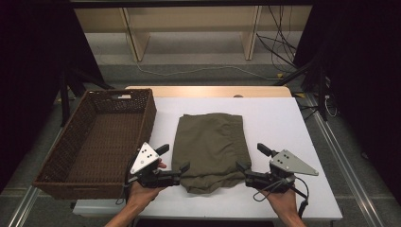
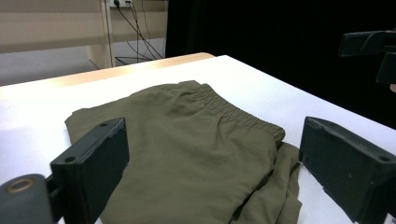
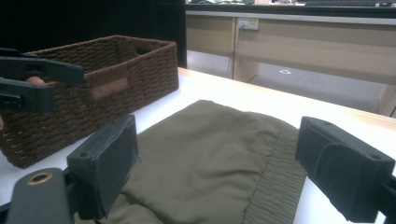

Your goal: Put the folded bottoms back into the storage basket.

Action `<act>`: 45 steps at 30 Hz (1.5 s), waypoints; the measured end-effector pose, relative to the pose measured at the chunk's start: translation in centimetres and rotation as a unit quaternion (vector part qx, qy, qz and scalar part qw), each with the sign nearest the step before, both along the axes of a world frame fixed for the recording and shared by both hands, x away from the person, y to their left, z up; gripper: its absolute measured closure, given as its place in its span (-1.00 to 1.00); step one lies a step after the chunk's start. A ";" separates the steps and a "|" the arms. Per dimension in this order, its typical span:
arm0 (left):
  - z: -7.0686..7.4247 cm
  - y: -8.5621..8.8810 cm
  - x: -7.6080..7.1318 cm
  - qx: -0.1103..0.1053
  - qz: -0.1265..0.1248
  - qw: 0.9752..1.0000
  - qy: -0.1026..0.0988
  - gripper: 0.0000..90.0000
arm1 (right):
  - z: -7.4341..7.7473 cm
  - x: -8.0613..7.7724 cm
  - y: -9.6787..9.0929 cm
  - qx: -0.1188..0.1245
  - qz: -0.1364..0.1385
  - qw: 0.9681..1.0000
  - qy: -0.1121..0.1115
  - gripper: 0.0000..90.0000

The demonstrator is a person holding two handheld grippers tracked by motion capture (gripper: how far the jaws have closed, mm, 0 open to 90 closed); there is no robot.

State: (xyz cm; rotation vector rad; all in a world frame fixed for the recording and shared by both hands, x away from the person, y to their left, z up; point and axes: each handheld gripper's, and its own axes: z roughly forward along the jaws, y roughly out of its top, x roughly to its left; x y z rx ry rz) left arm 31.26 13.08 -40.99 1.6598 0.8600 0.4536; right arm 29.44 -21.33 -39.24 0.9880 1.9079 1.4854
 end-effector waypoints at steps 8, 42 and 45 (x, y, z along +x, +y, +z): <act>0.0 0.0 0.1 0.000 0.004 1.000 0.003 -0.81 | 0.1 0.2 -0.1 -0.003 -0.004 1.000 -0.002 -0.69; -0.7 -0.6 2.9 0.040 0.067 0.989 0.129 -0.80 | 1.1 6.3 -0.9 -0.072 -0.009 0.996 0.046 -0.73; -0.9 -0.6 3.1 0.042 0.073 0.987 0.140 -0.80 | 0.7 7.7 -1.0 -0.080 -0.011 0.995 0.064 -0.73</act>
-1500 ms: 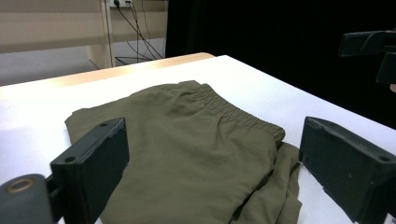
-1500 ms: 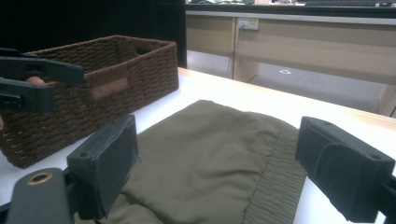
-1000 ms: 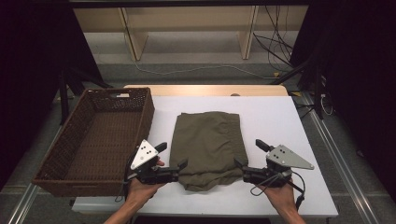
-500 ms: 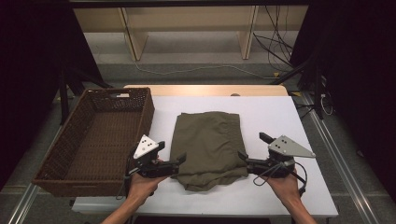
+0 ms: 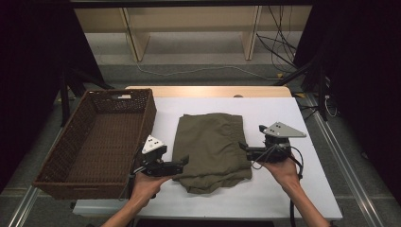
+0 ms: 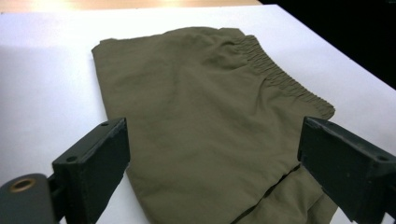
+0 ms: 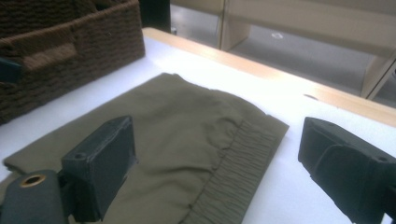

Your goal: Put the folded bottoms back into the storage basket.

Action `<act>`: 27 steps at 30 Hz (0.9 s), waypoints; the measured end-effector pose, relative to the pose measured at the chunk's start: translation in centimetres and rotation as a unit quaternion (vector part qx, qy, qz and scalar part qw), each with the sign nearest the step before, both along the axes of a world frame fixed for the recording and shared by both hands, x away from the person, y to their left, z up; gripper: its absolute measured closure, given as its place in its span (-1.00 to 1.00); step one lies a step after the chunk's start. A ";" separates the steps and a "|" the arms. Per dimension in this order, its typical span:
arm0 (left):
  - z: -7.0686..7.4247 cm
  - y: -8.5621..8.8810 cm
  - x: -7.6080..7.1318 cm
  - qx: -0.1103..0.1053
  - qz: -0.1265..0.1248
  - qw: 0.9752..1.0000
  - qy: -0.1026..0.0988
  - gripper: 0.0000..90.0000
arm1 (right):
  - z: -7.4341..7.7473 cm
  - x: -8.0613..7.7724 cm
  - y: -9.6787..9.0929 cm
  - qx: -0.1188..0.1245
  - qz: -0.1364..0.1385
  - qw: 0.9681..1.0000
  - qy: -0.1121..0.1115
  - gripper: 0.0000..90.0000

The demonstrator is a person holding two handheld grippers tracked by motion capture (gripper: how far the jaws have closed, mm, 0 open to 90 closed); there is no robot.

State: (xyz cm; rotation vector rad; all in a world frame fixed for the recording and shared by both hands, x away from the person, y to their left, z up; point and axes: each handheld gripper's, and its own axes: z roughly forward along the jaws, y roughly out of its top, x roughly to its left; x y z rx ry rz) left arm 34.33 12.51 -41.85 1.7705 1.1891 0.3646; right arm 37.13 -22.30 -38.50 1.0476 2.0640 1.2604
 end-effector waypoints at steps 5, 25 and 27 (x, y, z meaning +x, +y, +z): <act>-0.3 0.2 0.0 0.011 0.007 1.000 0.017 -0.79 | -0.2 1.4 -0.1 -0.008 -0.002 1.000 0.017 -0.73; -2.2 0.2 1.2 0.008 0.021 0.996 0.090 -0.76 | -2.9 7.0 -0.4 -0.033 -0.044 0.993 0.102 -0.70; -2.2 0.2 1.3 0.007 0.022 0.995 0.094 -0.76 | -3.0 7.2 -0.4 -0.032 -0.044 0.993 0.108 -0.70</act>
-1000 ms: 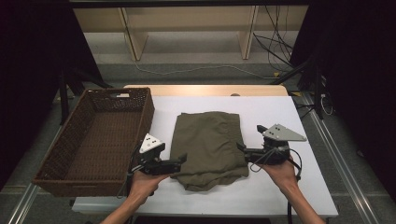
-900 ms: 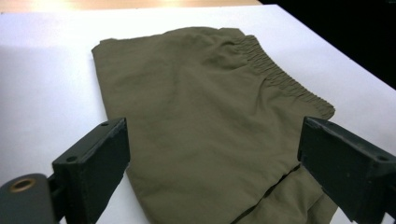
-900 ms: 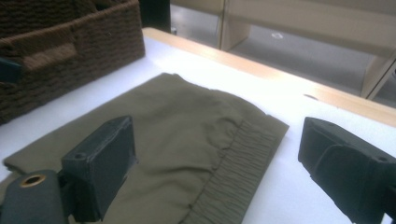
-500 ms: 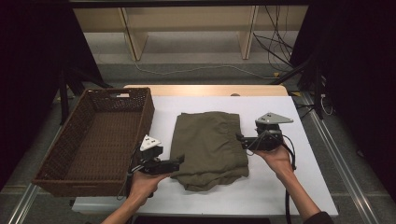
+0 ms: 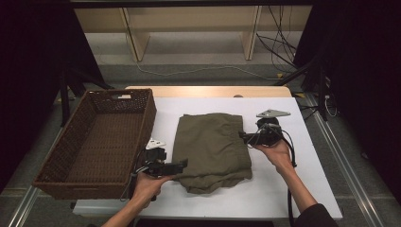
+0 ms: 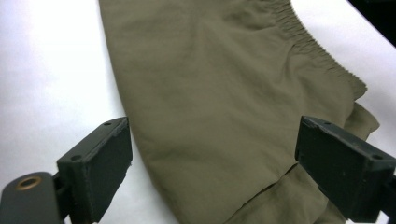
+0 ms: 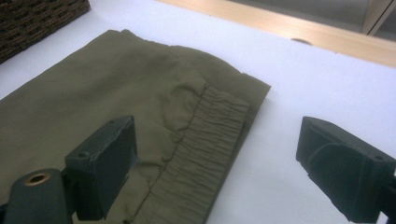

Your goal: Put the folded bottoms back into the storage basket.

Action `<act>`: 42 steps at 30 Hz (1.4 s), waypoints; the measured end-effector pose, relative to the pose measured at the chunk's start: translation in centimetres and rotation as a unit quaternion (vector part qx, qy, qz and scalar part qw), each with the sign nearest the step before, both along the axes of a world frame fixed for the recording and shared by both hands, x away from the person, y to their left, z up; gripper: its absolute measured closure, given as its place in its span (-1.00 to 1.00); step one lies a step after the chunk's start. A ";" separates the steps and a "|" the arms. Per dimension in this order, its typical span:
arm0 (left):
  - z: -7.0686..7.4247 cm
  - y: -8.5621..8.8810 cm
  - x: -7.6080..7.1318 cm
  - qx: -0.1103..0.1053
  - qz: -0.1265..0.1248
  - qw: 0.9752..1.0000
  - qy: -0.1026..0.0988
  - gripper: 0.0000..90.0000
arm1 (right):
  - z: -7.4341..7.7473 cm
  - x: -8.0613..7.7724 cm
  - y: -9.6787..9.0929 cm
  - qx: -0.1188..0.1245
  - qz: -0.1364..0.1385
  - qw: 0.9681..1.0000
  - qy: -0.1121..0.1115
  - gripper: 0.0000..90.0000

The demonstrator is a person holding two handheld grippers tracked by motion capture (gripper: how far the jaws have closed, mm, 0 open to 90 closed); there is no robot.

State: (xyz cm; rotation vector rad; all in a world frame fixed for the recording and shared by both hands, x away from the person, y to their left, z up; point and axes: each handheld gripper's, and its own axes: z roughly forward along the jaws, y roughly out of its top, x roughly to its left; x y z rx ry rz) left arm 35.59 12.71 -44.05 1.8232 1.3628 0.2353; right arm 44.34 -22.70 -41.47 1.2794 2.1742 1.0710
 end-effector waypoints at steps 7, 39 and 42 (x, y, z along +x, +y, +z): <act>-0.2 0.1 0.3 0.003 0.003 1.000 0.017 -0.74 | -0.6 1.5 0.5 0.004 0.005 1.000 0.027 -0.69; -2.4 -0.3 1.1 0.048 -0.009 0.995 0.092 -0.66 | -3.9 10.0 1.9 -0.012 -0.006 0.984 0.178 -0.64; -2.7 -0.5 1.1 0.054 -0.010 0.994 0.099 -0.66 | -4.2 10.4 2.1 -0.028 -0.002 0.982 0.186 -0.65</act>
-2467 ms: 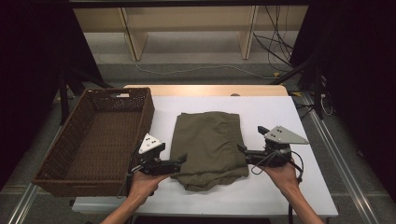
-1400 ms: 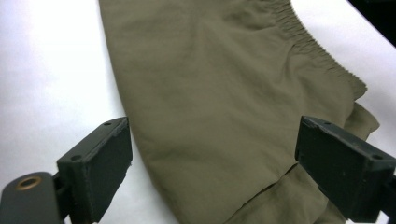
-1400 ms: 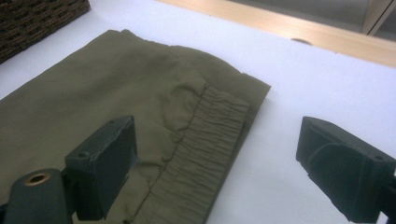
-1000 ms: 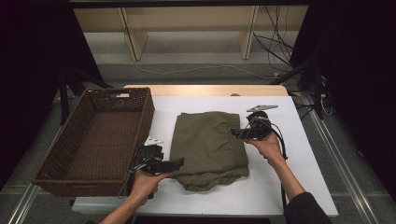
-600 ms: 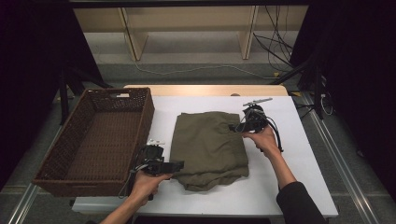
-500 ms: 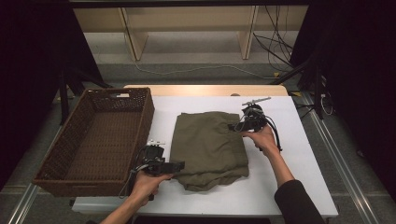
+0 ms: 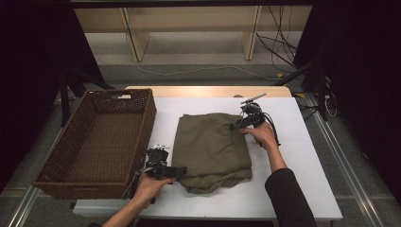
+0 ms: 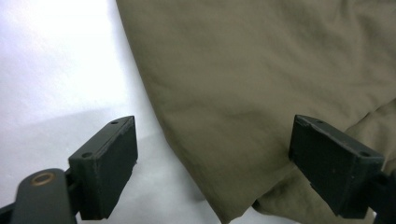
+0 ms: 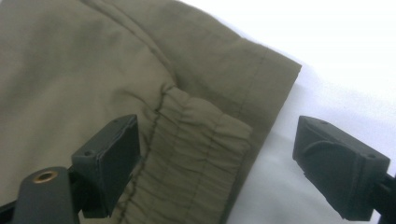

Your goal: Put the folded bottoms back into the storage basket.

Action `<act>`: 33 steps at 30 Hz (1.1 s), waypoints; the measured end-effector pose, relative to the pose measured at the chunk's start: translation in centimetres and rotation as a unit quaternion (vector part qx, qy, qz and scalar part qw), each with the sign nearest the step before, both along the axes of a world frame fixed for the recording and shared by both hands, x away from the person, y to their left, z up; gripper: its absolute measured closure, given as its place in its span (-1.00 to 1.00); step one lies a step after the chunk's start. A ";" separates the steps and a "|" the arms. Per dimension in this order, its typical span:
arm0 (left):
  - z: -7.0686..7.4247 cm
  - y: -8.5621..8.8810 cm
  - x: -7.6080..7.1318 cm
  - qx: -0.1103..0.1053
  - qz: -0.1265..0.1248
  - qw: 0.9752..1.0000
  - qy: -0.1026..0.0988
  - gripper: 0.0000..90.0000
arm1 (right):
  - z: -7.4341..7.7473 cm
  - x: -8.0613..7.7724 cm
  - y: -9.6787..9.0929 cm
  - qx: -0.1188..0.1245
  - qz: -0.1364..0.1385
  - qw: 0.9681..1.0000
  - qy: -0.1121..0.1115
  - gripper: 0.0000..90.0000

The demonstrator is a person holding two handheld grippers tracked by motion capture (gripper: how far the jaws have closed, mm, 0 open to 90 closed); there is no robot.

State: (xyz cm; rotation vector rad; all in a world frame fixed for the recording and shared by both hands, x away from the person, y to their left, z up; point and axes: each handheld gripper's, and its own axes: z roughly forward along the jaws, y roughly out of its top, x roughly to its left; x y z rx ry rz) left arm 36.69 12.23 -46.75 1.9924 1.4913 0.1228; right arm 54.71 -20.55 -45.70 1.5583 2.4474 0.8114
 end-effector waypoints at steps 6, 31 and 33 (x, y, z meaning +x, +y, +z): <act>-0.3 -0.3 0.0 0.014 0.006 1.000 0.008 -0.68 | -0.7 0.7 0.3 -0.003 0.000 1.000 0.018 -0.65; -1.3 -0.8 0.6 -0.010 -0.006 1.000 0.002 0.52 | -1.0 1.2 1.0 0.012 -0.010 0.999 0.044 0.06; -1.4 -0.7 0.7 -0.012 -0.009 1.000 0.002 0.65 | -1.0 1.1 0.9 0.020 -0.020 0.999 0.047 0.16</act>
